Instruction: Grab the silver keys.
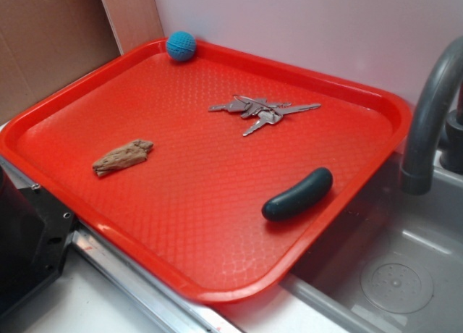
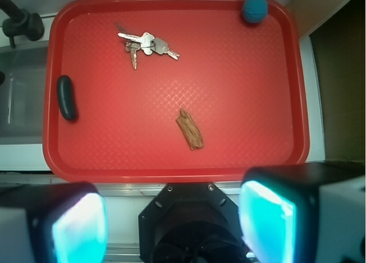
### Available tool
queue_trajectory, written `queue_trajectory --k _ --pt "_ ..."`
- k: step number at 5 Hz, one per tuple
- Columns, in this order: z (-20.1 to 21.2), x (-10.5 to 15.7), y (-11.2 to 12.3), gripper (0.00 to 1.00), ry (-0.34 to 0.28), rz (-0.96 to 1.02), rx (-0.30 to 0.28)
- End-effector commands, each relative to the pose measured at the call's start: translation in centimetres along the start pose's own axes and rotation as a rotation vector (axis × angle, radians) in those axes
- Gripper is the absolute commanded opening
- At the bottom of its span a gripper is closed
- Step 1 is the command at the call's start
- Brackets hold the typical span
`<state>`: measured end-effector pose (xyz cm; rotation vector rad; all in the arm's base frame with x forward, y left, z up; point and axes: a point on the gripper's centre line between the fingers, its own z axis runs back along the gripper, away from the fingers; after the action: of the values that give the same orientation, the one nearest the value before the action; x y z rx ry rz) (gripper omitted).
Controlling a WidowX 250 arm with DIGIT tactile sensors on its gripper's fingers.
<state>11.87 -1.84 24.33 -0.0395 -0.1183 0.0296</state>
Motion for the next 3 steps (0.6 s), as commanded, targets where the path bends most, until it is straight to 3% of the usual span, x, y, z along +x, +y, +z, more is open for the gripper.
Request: queue_trajectory --k 1,2,3 --pt "0.0 0.0 0.0 1.00 0.000 0.000 0.000" --pt "-4.4 4.1 -1.6 1.00 -0.113 -0.259 0.079" --pt "-6.5 6.2 -2.4 1.00 -0.172 -0.496 0.113"
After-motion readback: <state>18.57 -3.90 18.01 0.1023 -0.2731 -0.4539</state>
